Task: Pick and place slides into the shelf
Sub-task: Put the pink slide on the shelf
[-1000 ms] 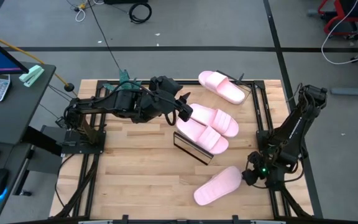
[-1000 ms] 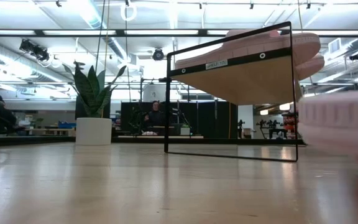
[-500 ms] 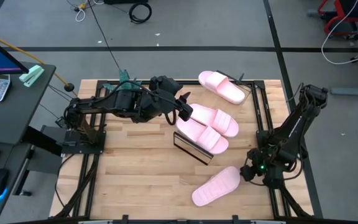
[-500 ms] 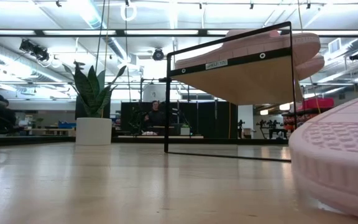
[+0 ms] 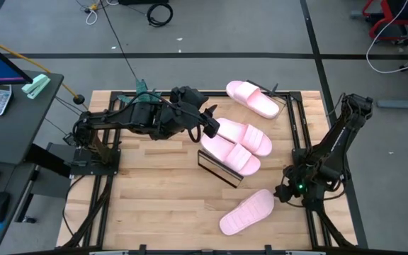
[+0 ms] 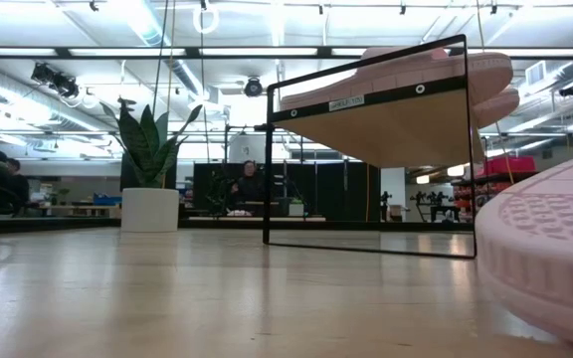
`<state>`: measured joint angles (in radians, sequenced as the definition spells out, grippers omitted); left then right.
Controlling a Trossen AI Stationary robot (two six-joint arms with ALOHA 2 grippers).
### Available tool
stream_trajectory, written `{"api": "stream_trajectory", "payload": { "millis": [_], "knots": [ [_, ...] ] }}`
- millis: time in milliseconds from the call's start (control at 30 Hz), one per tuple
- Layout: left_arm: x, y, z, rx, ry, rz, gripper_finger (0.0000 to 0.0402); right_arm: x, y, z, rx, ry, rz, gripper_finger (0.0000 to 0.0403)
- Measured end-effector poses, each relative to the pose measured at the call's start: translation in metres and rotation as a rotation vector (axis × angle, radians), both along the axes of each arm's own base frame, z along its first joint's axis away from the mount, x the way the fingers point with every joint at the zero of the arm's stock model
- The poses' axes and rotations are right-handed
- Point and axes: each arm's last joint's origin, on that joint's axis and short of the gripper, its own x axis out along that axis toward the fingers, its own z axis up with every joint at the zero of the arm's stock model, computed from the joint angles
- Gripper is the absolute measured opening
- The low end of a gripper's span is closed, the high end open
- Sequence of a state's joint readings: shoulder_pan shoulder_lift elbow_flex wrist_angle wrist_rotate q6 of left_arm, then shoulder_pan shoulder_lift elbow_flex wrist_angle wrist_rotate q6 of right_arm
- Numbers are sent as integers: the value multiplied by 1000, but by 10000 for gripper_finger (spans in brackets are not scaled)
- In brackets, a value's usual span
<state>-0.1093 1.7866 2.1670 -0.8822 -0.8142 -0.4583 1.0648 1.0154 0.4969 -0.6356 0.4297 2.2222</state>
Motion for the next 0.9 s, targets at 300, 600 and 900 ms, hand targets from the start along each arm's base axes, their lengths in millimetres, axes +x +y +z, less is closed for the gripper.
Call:
{"api": "stream_trajectory", "payload": {
  "millis": [300,600,900],
  "knots": [
    [0,0,0,0,-2,0,178,6,-2,4,12,-66,-40,208],
    [0,0,0,-1,-5,0,177,8,2,-4,78,-121,-54,210],
    [0,0,0,-3,-5,-3,180,6,-1,-18,100,-120,-48,210]
  ]
}}
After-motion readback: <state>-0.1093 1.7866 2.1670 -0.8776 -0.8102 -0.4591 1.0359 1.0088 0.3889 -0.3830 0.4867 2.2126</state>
